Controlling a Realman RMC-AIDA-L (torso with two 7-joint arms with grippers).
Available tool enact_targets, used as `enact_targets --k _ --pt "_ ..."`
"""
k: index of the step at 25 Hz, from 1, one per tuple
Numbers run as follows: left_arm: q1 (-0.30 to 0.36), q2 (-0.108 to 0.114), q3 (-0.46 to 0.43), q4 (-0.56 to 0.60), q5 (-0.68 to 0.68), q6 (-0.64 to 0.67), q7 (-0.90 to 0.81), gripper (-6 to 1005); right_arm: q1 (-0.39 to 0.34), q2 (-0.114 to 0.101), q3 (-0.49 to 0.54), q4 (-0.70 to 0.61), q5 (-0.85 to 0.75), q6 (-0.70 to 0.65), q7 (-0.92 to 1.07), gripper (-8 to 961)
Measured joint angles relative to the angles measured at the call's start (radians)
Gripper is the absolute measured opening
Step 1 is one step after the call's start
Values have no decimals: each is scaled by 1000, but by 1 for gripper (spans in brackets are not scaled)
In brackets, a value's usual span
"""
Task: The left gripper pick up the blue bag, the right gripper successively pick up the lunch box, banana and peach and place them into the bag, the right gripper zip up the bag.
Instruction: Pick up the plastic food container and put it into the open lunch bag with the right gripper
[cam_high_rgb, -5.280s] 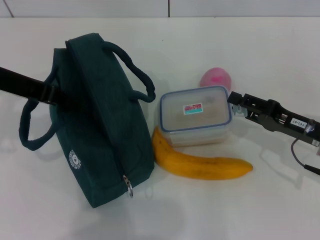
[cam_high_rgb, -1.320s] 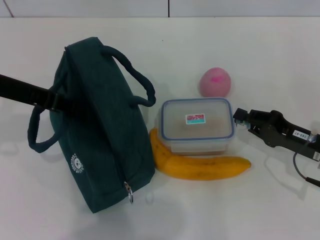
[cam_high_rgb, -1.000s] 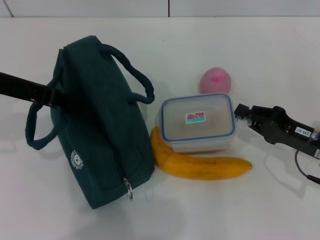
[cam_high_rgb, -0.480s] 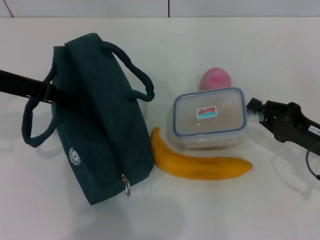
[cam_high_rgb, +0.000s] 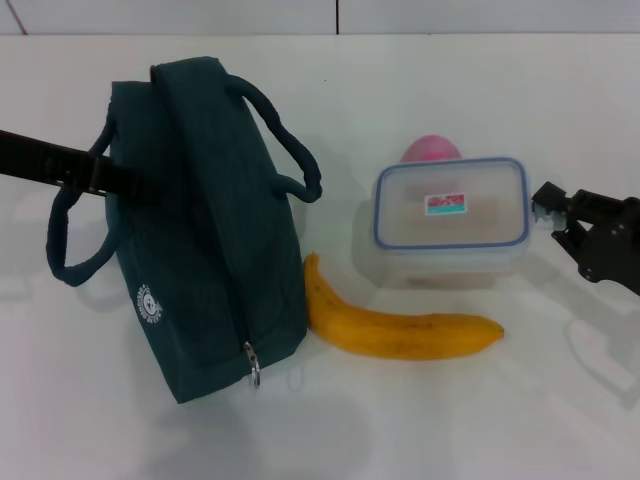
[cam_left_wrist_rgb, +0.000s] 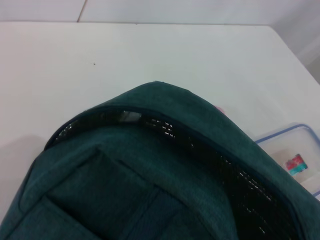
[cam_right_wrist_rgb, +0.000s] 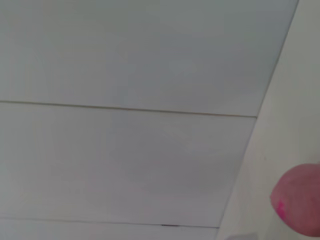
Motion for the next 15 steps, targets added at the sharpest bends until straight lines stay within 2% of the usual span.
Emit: enact_targets --k 15 --pt "-12 -5 0 2 -13 1 -4 42 -15 4 0 25 128 -177 27 97"
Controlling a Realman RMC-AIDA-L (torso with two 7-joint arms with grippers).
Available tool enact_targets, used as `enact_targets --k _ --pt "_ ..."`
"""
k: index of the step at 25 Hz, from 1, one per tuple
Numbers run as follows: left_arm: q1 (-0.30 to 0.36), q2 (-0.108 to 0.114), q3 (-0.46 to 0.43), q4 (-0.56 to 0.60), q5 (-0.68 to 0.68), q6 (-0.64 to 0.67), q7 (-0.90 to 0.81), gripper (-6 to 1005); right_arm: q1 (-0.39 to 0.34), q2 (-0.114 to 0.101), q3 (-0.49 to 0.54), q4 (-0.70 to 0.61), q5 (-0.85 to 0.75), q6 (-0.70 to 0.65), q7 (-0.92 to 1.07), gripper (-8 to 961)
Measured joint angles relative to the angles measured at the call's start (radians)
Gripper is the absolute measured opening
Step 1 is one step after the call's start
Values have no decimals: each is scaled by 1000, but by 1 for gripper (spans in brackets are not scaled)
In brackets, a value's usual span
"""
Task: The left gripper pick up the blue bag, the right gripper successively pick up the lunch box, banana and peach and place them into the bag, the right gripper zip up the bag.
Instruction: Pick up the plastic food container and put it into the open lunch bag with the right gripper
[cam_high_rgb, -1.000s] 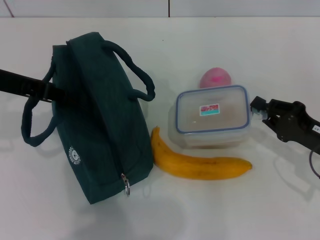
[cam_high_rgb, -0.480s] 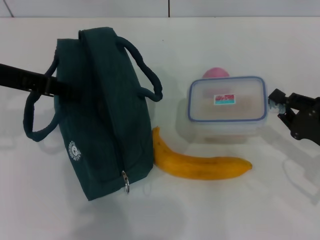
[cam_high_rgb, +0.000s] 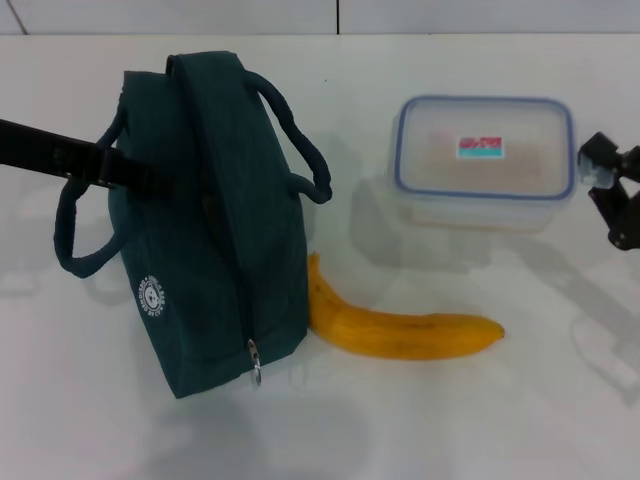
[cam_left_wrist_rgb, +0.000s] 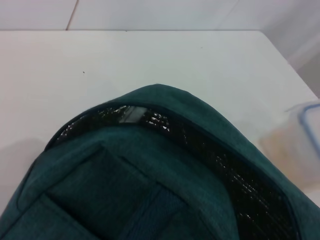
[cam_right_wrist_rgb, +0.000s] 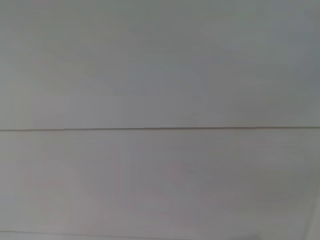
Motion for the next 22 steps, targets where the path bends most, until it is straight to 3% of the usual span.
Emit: enact_targets --k 22 --pt "-19 -12 8 -5 -35 0 1 42 101 6 13 62 93 -153 72 96"
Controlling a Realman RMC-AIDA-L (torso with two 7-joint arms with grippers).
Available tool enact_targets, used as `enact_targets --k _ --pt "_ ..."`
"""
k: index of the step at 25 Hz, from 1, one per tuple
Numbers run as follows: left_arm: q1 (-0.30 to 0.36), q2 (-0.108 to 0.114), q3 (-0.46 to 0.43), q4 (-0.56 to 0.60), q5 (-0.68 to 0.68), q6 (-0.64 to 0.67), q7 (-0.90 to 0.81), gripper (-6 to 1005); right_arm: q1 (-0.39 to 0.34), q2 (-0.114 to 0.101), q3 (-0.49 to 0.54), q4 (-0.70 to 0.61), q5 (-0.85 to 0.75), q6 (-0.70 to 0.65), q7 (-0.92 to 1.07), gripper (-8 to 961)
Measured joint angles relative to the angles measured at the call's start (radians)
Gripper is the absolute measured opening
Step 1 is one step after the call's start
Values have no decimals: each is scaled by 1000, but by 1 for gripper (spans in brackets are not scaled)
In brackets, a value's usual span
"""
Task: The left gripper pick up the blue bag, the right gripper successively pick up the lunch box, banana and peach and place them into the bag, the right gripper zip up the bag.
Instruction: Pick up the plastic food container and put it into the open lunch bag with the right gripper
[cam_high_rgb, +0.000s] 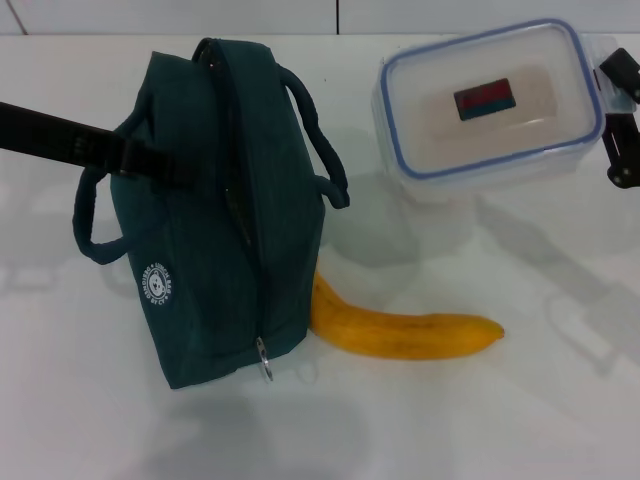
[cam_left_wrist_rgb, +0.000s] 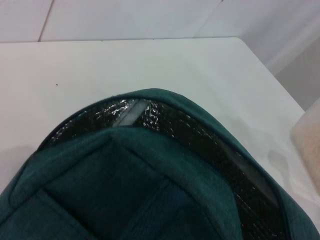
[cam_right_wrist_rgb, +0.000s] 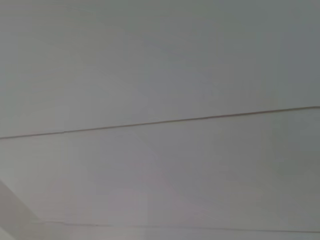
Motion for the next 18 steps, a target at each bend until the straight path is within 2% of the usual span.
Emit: enact_targets --k 8,18 --pt "1 0 0 -3 0 0 4 42 -1 0 0 15 11 22 1 96" --pt "4 1 0 -4 3 0 6 42 -50 1 0 20 22 80 1 96"
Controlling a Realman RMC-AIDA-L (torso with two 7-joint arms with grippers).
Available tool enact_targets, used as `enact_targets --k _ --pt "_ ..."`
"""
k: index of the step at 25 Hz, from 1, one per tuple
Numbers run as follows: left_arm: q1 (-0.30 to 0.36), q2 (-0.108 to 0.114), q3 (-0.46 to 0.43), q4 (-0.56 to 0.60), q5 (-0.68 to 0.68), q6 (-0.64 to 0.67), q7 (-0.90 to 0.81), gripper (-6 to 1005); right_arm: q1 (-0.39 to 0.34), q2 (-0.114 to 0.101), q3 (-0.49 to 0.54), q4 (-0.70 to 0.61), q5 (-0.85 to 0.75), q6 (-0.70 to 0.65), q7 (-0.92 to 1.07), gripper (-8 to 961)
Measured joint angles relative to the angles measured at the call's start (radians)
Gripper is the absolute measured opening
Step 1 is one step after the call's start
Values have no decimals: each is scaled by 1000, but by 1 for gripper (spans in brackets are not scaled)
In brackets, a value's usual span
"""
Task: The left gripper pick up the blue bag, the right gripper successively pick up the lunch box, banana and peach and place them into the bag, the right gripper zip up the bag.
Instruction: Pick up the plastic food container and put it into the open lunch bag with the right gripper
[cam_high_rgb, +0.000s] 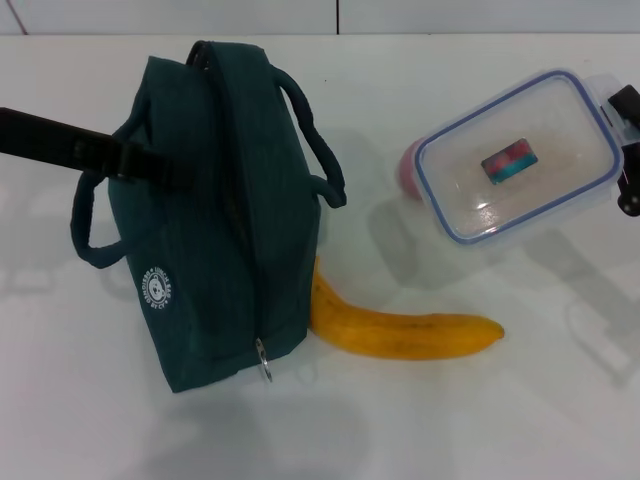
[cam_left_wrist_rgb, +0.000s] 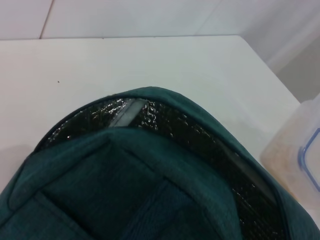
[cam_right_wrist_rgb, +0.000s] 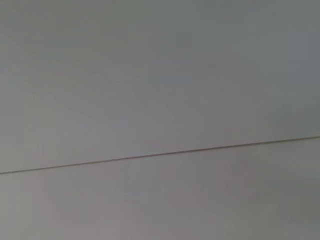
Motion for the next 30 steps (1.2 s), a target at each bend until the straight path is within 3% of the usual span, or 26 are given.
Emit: enact_targets --k 21,30 --pt "0 -3 0 -1 2 -2 5 42 0 0 57 39 13 -19 10 97" --pt "-5 -13 9 -2 -2 -3 24 42 67 0 168 103 3 -84 6 96"
